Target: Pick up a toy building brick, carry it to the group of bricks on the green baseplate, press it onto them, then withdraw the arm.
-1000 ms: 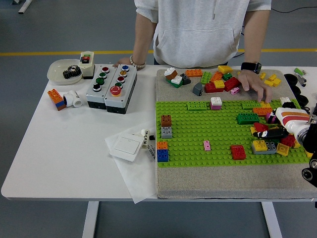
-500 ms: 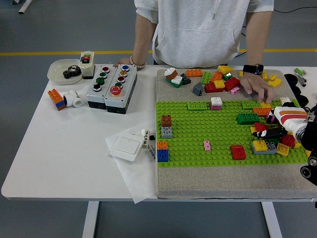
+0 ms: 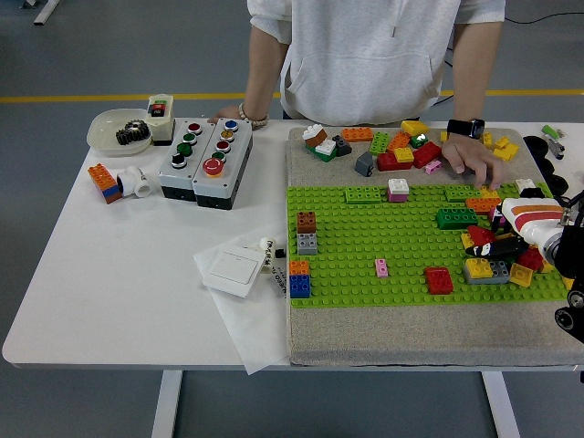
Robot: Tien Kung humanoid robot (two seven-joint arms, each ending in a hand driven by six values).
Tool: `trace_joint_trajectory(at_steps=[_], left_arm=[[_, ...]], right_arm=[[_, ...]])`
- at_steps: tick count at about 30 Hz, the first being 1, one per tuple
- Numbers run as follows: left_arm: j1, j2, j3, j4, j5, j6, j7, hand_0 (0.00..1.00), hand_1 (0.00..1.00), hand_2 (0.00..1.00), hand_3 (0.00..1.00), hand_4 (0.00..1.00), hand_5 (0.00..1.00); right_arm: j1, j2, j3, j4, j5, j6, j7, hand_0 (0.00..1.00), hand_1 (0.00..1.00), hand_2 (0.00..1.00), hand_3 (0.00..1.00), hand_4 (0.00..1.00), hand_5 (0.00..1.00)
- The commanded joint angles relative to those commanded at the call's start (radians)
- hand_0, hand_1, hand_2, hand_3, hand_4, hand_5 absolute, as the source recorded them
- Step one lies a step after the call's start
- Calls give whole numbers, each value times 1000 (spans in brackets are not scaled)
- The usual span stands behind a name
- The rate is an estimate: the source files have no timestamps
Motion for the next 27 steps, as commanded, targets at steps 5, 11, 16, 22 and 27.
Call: trace_joint_trajectory(at_steps=[5, 11, 16, 22, 27], left_arm=[[-1, 0, 0, 0, -1, 0, 0, 753, 749, 739, 588, 615, 645], [-2, 1, 1, 0, -3, 0, -1, 753, 749, 739, 588, 615, 644], [-2, 1, 3, 0, -6, 1, -2, 753, 749, 739, 588, 615, 644], [-3, 1, 2, 0, -6, 1, -2, 753, 748, 739, 588, 615, 645], [-3, 0, 2, 0, -6, 1, -1, 753, 748, 739, 588, 614, 644]], right_arm=[[0, 1, -4, 1, -11, -8, 13, 201, 380, 479, 504, 903, 654], [1, 4, -9, -4, -19, -12, 23, 186, 379, 468, 503, 839, 603], [2, 7, -12, -11, -27, -19, 32, 177, 368, 464, 496, 803, 583], [3, 6, -10, -8, -38, -39, 34, 170, 365, 457, 494, 811, 591], [3, 5, -12, -11, -45, -46, 35, 166, 362, 455, 493, 805, 589]])
